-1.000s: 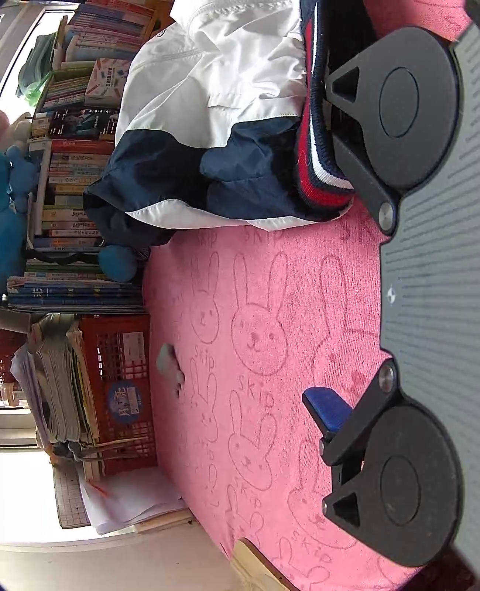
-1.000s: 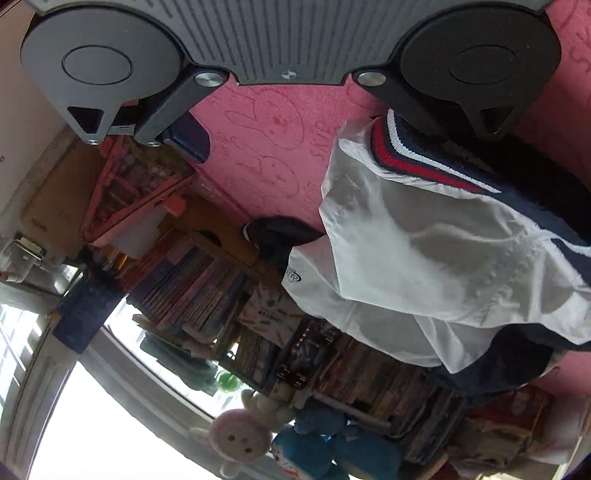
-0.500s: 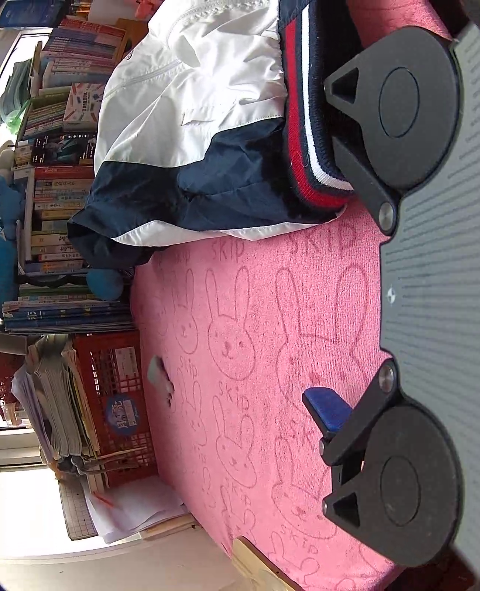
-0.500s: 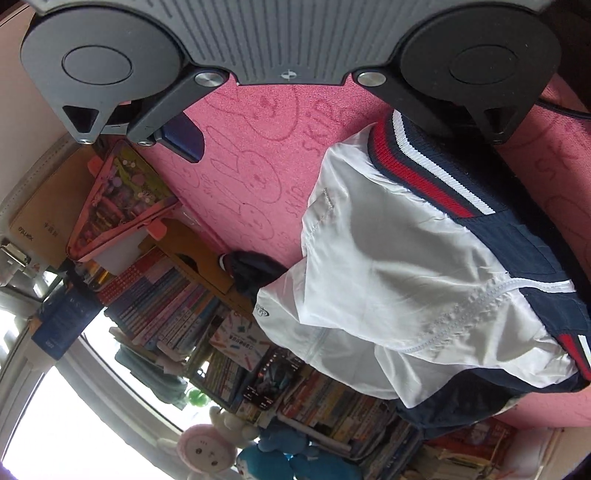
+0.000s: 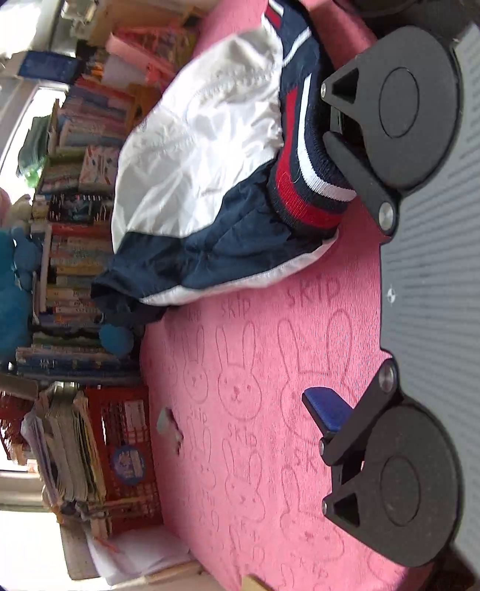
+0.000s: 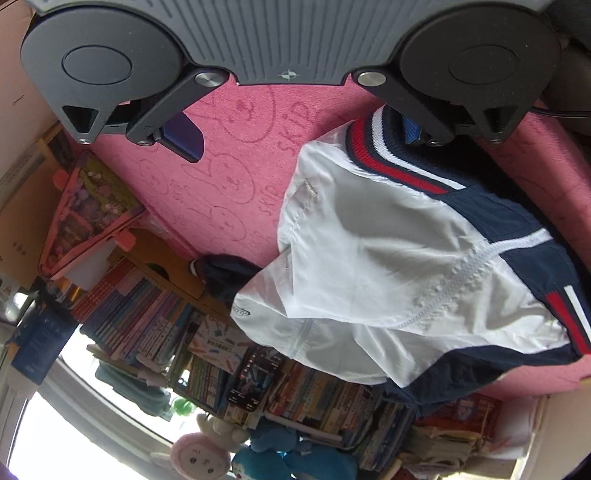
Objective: Fold clothes
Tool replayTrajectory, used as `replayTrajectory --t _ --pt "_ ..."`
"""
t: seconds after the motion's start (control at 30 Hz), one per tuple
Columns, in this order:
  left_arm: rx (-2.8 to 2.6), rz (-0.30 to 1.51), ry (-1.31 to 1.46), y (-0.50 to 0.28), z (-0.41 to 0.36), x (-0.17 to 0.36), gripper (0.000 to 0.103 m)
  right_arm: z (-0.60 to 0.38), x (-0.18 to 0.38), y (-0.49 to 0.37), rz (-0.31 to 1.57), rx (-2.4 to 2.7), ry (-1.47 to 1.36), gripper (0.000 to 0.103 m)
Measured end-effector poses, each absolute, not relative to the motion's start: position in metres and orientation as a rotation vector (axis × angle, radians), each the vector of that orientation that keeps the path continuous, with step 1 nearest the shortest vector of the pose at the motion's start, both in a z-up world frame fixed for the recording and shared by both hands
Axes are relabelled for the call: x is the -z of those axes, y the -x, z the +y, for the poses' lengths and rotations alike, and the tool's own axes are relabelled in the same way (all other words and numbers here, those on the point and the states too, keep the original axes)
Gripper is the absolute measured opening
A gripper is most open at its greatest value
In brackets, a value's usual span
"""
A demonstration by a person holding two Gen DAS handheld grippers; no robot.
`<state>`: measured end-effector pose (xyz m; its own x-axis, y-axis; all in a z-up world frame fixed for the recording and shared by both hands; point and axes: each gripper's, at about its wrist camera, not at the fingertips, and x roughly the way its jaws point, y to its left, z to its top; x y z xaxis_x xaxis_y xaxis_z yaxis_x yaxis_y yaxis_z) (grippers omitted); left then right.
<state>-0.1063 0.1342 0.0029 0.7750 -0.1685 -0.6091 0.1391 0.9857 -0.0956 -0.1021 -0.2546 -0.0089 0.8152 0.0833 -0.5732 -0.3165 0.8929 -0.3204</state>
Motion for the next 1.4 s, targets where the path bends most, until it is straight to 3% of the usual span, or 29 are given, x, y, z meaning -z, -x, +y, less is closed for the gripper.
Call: replayTrajectory --t 0.23,0.43,0.57,0.67,0.7,0.87,1.13,1.2,1.33,1.4 --pt "0.238 0.612 -0.057 0.126 0.144 -0.02 0.103 -0.299 -0.018 0.124 0.632 -0.317 0.16 0.102" --pt "0.238 0.487 0.15 0.101 0.125 -0.033 0.103 -0.292 -0.009 0.099 0.6 -0.305 -0.164 0.097" --pt "0.251 0.416 0.074 0.075 0.066 -0.026 0.103 -0.236 0.01 0.087 0.53 -0.355 -0.188 0.083" --pt "0.225 0.431 -0.039 0.053 0.031 -0.006 0.103 -0.194 0.02 0.082 0.521 -0.415 -0.16 0.059" --pt "0.19 0.448 -0.081 0.047 0.027 0.002 0.103 -0.183 0.023 0.081 0.527 -0.426 -0.159 0.055" --pt "-0.003 0.579 -0.227 0.03 0.031 0.04 0.103 -0.153 0.03 0.084 0.523 -0.348 -0.055 0.055" --pt "-0.083 0.631 -0.025 0.052 0.102 0.046 0.103 -0.142 0.041 0.086 0.522 -0.229 0.12 0.059" --pt "-0.08 0.637 0.001 0.057 0.111 0.045 0.103 -0.147 0.043 0.085 0.525 -0.183 0.153 0.068" --pt "-0.081 0.632 -0.027 0.06 0.107 0.043 0.103 -0.174 0.047 0.082 0.538 0.024 0.224 0.07" --pt "-0.083 0.627 -0.016 0.063 0.109 0.041 0.103 -0.2 0.047 0.084 0.554 0.076 0.185 0.077"
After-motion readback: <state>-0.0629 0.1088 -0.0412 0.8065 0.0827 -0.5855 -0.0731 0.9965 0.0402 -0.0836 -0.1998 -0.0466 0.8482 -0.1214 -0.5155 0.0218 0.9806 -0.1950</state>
